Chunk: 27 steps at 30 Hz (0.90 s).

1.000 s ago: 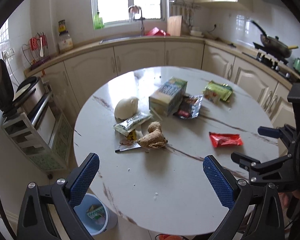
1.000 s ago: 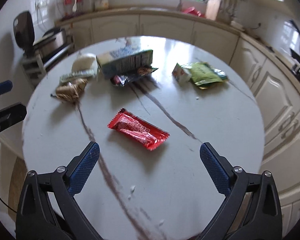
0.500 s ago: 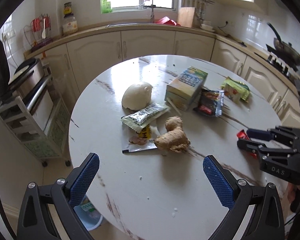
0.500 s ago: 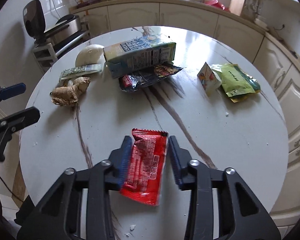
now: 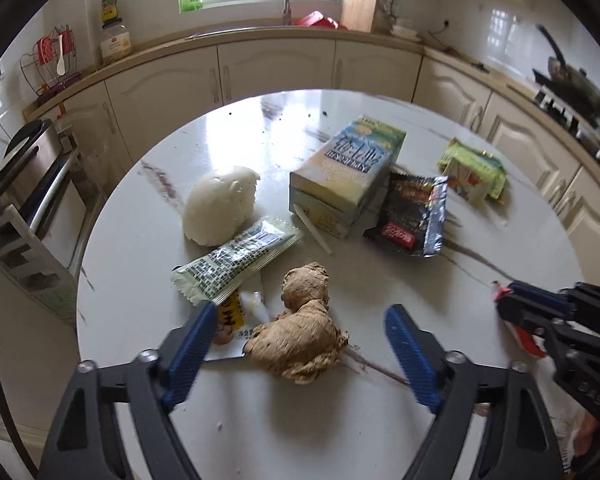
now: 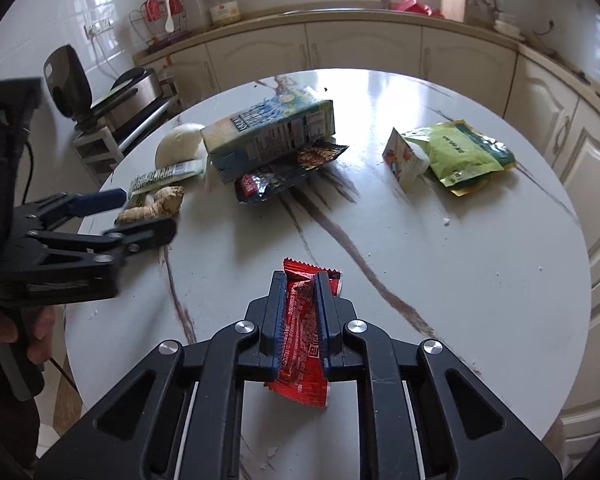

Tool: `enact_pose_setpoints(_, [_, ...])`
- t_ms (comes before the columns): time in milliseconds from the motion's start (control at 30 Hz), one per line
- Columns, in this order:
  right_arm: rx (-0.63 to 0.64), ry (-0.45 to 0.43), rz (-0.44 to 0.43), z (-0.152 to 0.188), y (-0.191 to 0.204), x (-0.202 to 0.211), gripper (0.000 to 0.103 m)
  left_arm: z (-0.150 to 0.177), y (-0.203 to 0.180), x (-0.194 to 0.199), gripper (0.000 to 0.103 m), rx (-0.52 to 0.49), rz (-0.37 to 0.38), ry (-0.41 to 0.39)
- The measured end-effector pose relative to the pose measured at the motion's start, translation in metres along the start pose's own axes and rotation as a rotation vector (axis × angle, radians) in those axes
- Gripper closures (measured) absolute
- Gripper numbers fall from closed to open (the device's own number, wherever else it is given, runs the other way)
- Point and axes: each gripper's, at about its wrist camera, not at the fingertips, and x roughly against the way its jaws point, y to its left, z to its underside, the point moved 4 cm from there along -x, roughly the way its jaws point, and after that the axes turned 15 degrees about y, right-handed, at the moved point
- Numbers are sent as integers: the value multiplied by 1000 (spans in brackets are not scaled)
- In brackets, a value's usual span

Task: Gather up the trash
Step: 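Grasp the red candy wrapper with the right tool while the left tool grasps the ginger root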

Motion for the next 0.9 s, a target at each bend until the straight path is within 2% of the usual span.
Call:
enact_pose_setpoints(100, [-18, -8, -11, 2, -4, 1, 90, -3, -4, -7, 42, -25, -42, 5])
enact_pose_setpoints(167, [-28, -16, -19, 3, -5, 3, 90, -4, -7, -10, 44, -45, -74, 2])
enact_pose_setpoints(267, [-38, -20, -30, 4, -6, 4, 90, -3, -9, -11, 58, -56, -72, -3])
enact_pose_setpoints(333, [-44, -19, -36, 5, -5, 4, 90, -1, -10, -12, 61, -65, -70, -6])
enact_pose_setpoints(533, [-56, -30, -43, 9, -1, 9, 90, 6, 0, -4, 63, -52, 32, -11])
enact_pose_setpoints(733, [-52, -56, -31, 10, 5, 25, 90, 18, 4, 17, 63, -48, 100, -46])
enact_pose_setpoints(767, [-50, -59, -24, 10, 7, 27, 90, 20, 5, 22, 68, -46, 115, -51])
enact_pose_setpoints(900, [-48, -74, -14, 9, 13, 37, 90, 29, 10, 38, 67, -48, 156, -69])
